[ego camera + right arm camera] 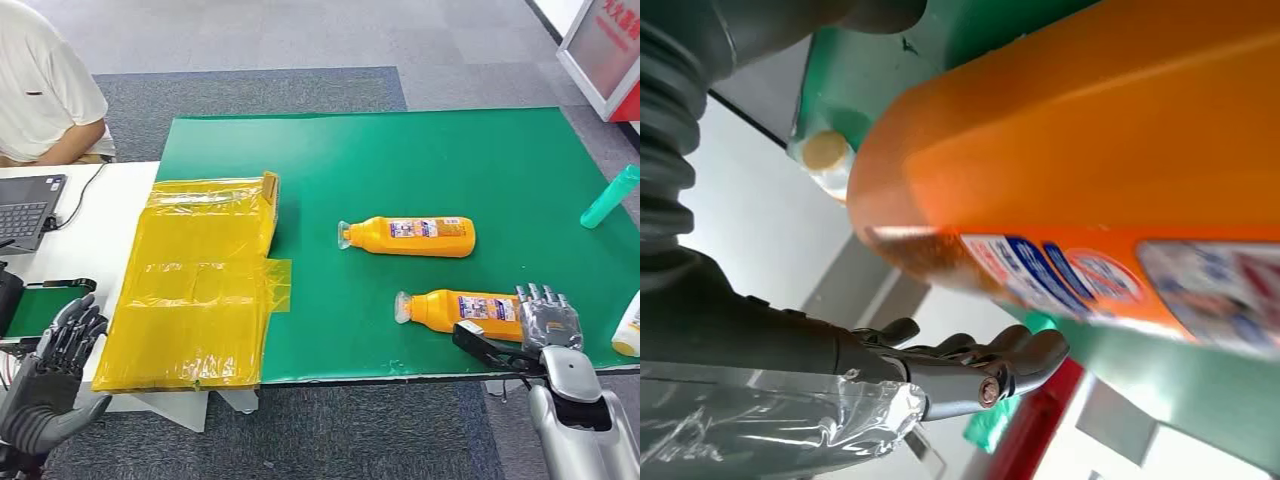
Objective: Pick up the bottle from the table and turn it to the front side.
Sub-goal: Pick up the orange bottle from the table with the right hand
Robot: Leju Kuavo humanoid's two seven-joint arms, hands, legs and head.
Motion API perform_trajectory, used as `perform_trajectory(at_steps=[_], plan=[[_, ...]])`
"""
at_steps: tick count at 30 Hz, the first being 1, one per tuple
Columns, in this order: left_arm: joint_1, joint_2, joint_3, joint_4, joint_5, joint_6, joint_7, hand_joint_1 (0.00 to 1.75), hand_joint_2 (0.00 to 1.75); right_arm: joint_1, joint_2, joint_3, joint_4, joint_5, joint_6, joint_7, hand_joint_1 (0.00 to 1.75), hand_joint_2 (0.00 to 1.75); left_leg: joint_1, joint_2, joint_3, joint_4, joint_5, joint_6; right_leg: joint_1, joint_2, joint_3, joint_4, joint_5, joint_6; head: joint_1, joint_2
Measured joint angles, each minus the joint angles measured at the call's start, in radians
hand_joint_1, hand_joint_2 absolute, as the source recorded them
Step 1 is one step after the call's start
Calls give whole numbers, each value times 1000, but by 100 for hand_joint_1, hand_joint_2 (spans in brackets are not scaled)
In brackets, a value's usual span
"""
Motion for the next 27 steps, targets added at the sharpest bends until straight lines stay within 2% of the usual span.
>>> perform_trajectory(at_steps=[4,11,12,15,16,27], plan=[[6,3,-8,-6,-59,25,-16,0,175,-19,-3,-26,43,0,12,-5,0,175,0,0,0,0,0,0,0,0,0,0,0,0,0,0],[9,9,-8,-7,-59,23,-24,0,175,-75,-9,-66,128,0,41,-51,2,175,0,0,3,0,0,0,0,0,2,0,0,0,0,0],[8,10,-8,-7,-58,23,-26,0,175,-83,-9,-68,140,0,45,-57,38,175,0,0,4,0,-1,0,0,0,3,0,0,0,0,0],[5,15,-8,-7,-57,23,-28,0,175,-103,-10,-71,175,0,50,-72,167,175,0,0,9,0,-2,0,0,0,8,-1,-1,-1,0,0],[3,16,-8,-7,-56,24,-28,0,175,-107,-10,-70,186,0,50,-75,175,175,0,0,10,0,-2,0,0,0,9,-1,-2,-1,0,0],[5,24,-12,-7,-54,30,-28,0,175,-133,-10,-70,236,-2,23,-90,175,175,0,0,13,0,-1,0,0,0,12,-1,1,0,0,0]])
